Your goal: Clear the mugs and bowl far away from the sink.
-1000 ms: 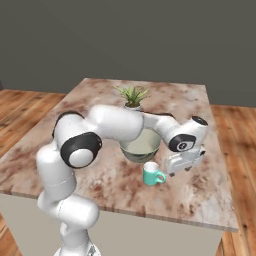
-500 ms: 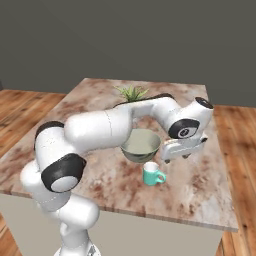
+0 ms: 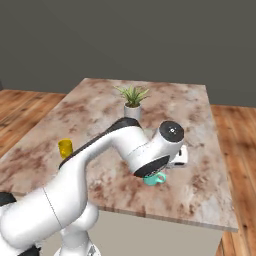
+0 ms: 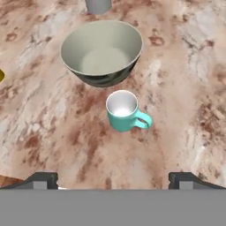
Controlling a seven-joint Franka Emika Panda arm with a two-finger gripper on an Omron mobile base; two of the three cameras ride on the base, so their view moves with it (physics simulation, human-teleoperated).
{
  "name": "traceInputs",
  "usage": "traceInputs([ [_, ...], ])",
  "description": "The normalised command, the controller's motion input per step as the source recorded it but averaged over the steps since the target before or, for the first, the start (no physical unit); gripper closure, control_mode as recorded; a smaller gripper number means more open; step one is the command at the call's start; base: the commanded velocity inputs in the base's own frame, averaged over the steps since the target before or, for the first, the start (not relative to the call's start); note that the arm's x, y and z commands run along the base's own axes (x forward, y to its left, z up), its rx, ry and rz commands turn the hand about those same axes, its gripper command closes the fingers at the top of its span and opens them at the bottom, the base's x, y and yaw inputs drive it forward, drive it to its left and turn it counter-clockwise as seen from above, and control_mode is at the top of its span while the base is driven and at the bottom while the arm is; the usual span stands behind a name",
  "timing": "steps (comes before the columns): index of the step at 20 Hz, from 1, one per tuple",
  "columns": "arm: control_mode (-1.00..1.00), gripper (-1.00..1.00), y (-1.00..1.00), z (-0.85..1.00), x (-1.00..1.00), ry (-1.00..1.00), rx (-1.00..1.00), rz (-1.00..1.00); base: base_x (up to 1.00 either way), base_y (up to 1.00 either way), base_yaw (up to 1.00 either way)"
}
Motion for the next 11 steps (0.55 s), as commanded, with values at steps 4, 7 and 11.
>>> traceInputs([
  [4, -1.00, -1.00, 1.00, 0.78, -0.67, -0.20, -0.20, -0.30, 0.00, 0.00, 0.00],
  [7, -1.00, -1.00, 0.94, 1.00, -0.75, -0.12, -0.18, -0.20, 0.00, 0.00, 0.00],
  [11, -1.00, -1.00, 0.74, 1.00, -0.73, -0.02, -0.10, -0.08, 0.00, 0.00, 0.00],
])
